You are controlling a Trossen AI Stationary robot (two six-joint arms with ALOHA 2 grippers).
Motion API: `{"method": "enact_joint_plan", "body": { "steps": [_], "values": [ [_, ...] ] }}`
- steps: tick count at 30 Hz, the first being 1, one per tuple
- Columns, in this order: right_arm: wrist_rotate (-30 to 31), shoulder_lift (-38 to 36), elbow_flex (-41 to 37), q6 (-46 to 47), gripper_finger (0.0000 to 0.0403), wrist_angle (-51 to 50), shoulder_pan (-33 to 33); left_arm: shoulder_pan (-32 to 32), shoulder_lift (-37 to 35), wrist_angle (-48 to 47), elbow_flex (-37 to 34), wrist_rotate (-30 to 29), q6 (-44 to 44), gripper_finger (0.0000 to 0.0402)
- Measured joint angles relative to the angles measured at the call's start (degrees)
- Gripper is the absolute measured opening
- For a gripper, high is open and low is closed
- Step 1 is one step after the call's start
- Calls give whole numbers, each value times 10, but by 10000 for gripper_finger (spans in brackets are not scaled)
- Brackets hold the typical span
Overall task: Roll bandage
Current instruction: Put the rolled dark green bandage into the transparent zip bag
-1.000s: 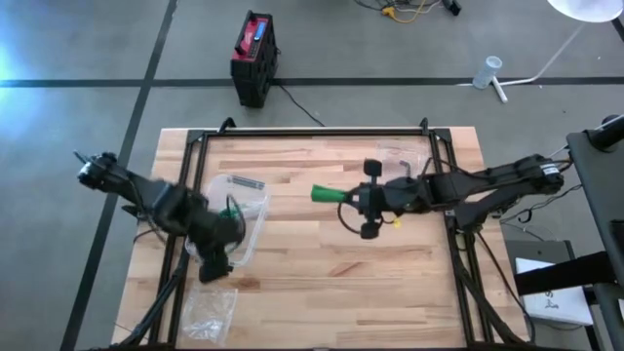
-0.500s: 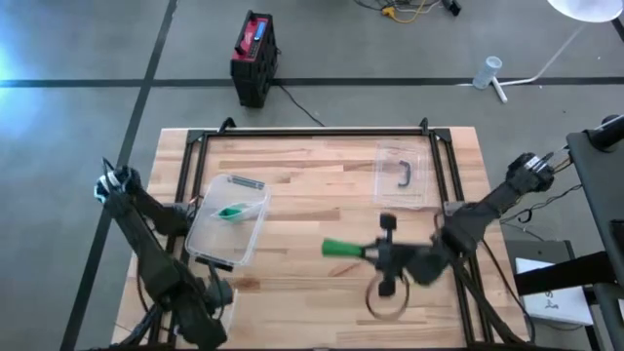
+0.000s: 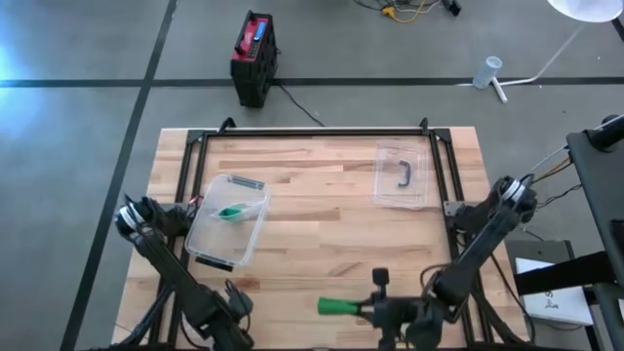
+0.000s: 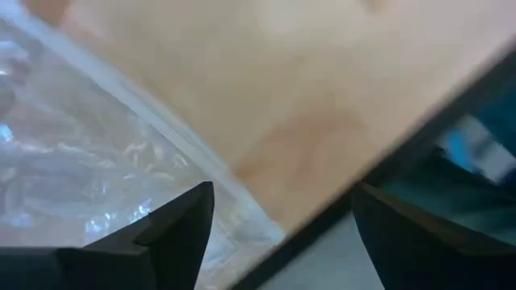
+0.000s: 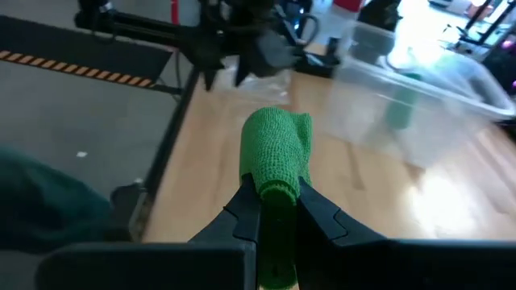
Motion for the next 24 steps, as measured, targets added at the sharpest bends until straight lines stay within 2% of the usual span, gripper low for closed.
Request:
{"method": "enact_joint_plan", "body": {
  "steps": [6,13,19,24],
  "values": [
    [0,75,73,2,30,2,20,2,22,-44,0,9,-30,288],
    [-16,138,156,-35,29,-8,35,0,21,-98,2,17,-118,264],
    [-15,149,168,-38,29,-10,34,-2,22,-113,-24,25,-156,235],
    [-13,149,168,-38,29,-18,34,-1,21,-118,-28,21,-137,200]
  ]
}}
